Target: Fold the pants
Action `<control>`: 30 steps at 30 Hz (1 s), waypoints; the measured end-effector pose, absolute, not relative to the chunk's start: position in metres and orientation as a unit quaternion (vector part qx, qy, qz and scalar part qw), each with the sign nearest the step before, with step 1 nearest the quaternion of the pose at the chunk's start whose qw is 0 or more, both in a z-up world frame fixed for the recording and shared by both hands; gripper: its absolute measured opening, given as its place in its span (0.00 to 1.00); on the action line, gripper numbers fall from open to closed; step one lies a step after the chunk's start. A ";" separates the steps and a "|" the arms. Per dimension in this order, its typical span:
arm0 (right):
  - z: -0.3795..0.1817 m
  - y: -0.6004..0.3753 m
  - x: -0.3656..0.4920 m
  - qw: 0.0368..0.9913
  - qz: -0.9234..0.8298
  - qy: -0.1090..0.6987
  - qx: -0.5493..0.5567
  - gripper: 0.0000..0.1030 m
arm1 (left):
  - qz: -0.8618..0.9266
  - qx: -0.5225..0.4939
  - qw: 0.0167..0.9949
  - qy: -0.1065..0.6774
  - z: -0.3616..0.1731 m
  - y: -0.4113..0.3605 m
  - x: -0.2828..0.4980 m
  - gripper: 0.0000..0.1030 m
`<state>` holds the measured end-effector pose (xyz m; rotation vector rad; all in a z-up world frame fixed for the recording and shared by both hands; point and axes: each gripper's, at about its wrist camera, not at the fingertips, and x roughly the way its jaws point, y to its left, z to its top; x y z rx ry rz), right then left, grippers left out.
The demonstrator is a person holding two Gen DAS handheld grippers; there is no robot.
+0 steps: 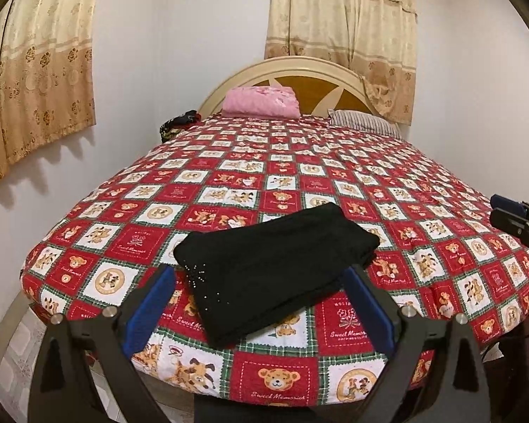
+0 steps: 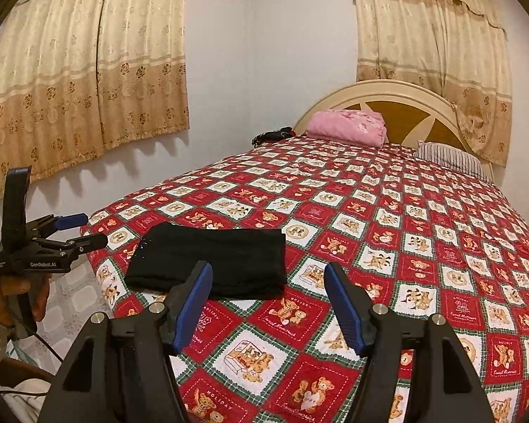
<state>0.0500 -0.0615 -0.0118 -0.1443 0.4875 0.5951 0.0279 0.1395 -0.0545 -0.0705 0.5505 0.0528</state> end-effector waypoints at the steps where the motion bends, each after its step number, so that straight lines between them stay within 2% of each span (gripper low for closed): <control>1: -0.012 -0.062 0.050 0.925 0.289 0.238 -0.070 0.65 | 0.026 -0.034 0.961 0.272 -0.055 0.140 0.028 0.95; 19: -0.014 -0.063 0.050 0.925 0.289 0.236 -0.070 0.66 | 0.025 -0.023 0.961 0.274 -0.056 0.134 0.028 0.96; 21: -0.014 -0.064 0.051 0.926 0.288 0.236 -0.070 0.66 | 0.030 -0.020 0.962 0.272 -0.056 0.133 0.027 1.00; 30: -0.011 -0.064 0.050 0.927 0.288 0.230 -0.070 0.66 | 0.038 0.005 0.970 0.239 -0.045 0.123 0.019 1.00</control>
